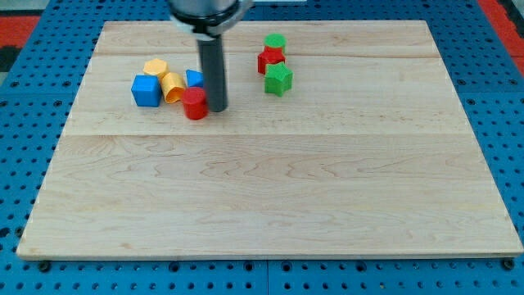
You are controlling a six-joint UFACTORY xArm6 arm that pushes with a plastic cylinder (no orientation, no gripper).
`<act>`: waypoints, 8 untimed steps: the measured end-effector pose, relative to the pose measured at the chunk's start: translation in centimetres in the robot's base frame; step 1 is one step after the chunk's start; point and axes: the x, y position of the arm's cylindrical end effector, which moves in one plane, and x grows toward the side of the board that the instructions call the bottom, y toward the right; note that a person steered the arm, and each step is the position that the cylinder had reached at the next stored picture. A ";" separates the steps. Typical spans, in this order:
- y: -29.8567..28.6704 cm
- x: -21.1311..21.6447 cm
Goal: Place the green star on top into blue triangle
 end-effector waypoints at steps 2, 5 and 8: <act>-2.9 2.1; 15.8 -4.1; 3.5 -8.3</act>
